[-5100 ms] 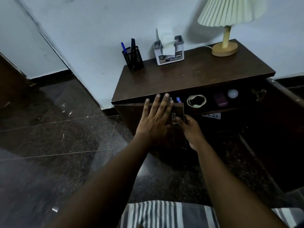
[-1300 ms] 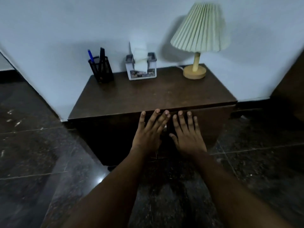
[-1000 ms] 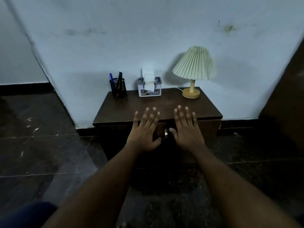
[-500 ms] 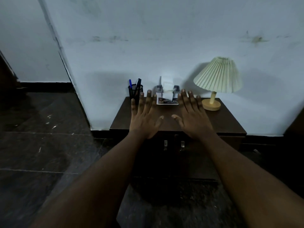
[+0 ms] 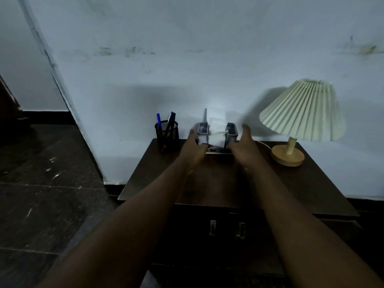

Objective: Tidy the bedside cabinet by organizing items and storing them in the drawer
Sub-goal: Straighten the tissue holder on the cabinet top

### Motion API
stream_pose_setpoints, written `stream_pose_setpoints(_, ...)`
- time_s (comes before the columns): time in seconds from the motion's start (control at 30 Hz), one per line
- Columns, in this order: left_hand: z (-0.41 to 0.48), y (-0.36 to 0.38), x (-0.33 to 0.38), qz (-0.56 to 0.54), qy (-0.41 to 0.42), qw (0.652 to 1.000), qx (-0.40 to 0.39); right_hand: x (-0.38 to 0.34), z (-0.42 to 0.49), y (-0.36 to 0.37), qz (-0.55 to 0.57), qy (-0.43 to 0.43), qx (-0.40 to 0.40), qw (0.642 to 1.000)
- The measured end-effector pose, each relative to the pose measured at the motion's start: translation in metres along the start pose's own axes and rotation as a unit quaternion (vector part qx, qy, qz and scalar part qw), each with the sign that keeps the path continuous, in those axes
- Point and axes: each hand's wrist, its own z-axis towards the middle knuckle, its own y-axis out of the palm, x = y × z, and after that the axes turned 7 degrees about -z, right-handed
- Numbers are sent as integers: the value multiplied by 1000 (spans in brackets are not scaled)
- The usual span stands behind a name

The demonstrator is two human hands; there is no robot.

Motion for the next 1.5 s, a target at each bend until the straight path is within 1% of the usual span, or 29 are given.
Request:
stream_pose_setpoints(0.07,2,1,-2,-64,-43,997,-26,8,4,3,57,11,-41,998)
stream_pose_setpoints(0.13,-3,3,-7,-87,-52,995,-21,17,3,4,70,1,-53,996)
stream_pose_setpoints(0.23,-15,6,-15,-116,-33,993,-1,26,4,-7,31,10,-57,998)
stream_pose_setpoints(0.3,-25,6,-18,-112,-27,993,-7,29,4,-19,-2,17,-58,998)
stream_pose_setpoints(0.37,-32,4,-16,-27,7,999,-17,31,3,-32,-3,14,-55,998)
stream_pose_setpoints(0.4,-33,3,-15,39,39,998,-20,30,1,-36,2,3,-57,998)
stream_pose_setpoints(0.43,-30,2,-11,121,78,989,-24,29,-1,-39,1,-13,-62,998)
stream_pose_setpoints(0.47,-28,3,-7,218,123,968,-30,28,-4,-42,-5,-31,-68,997)
stream_pose_setpoints(0.5,-25,5,-3,306,171,936,-35,26,-6,-43,-15,-49,-74,996)
stream_pose_setpoints(0.57,-19,9,2,423,238,873,-49,26,-8,-43,-40,-78,-87,992)
stream_pose_setpoints(0.6,-17,11,3,454,252,853,-55,26,-9,-43,-53,-86,-91,991)
stream_pose_setpoints(0.63,-14,13,3,471,261,840,-57,26,-10,-43,-63,-90,-93,990)
stream_pose_setpoints(0.7,-5,15,6,485,275,828,-52,26,-11,-43,-71,-92,-96,989)
stream_pose_setpoints(0.77,5,13,13,474,278,834,-42,26,-9,-43,-73,-93,-93,989)
stream_pose_setpoints(0.9,31,6,28,443,250,860,-39,30,-2,-45,-89,-123,-76,985)
stream_pose_setpoints(1.03,52,4,37,389,231,891,-41,33,1,-45,-107,-145,-67,981)
stream_pose_setpoints(1.2,69,10,40,350,240,905,-42,33,1,-41,-101,-166,-66,979)
stream_pose_setpoints(1.33,72,13,38,307,237,922,-5,35,5,-38,-100,-171,-65,978)
stream_pose_setpoints(1.5,76,13,38,250,195,948,10,37,9,-36,-89,-169,-70,979)
